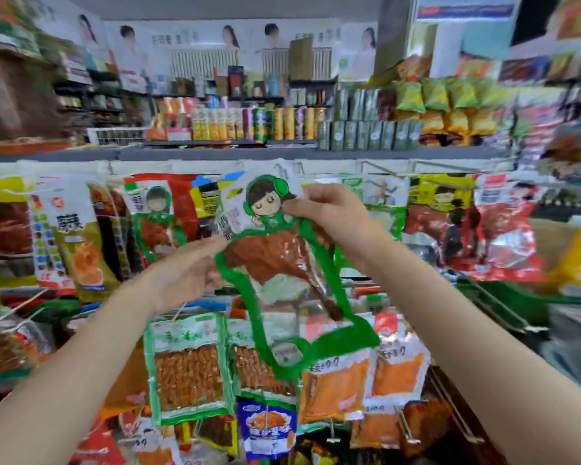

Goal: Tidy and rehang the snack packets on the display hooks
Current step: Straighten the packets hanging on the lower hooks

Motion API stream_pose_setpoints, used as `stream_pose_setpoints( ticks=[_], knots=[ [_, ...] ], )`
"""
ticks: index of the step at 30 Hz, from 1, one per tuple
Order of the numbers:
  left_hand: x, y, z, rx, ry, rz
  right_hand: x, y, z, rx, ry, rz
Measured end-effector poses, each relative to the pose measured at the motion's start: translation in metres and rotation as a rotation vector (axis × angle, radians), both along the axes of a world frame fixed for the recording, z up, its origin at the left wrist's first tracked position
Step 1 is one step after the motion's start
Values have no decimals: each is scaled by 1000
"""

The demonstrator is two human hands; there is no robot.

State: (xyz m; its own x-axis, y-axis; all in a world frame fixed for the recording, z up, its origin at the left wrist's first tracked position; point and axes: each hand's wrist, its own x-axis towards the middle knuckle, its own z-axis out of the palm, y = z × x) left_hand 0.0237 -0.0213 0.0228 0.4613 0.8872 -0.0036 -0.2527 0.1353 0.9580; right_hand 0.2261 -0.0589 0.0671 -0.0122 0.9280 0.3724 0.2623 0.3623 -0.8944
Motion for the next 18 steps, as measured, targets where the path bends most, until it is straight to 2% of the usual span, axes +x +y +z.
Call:
stream_pose_setpoints(
  ticks=[3,5,7,9,12,15,18],
  knots=[
    [36,-6,1,114,38,-93,44,-12,6,-38,-101,-1],
    [67,-2,5,143,18,-48,77,-13,4,-66,-124,-79],
    [102,-1,9,216,146,44,110,-15,0,-67,-16,-114],
    [140,-6,12,386,354,26,143,-16,-5,-15,55,-172],
    [204,-18,15,592,427,-95,198,-27,-12,15,-10,-258],
    [263,-25,18,643,451,-92,254,-35,-14,-5,10,-324],
    [300,-27,17,625,516,43,290,-40,-10,21,17,-333]
  ],
)
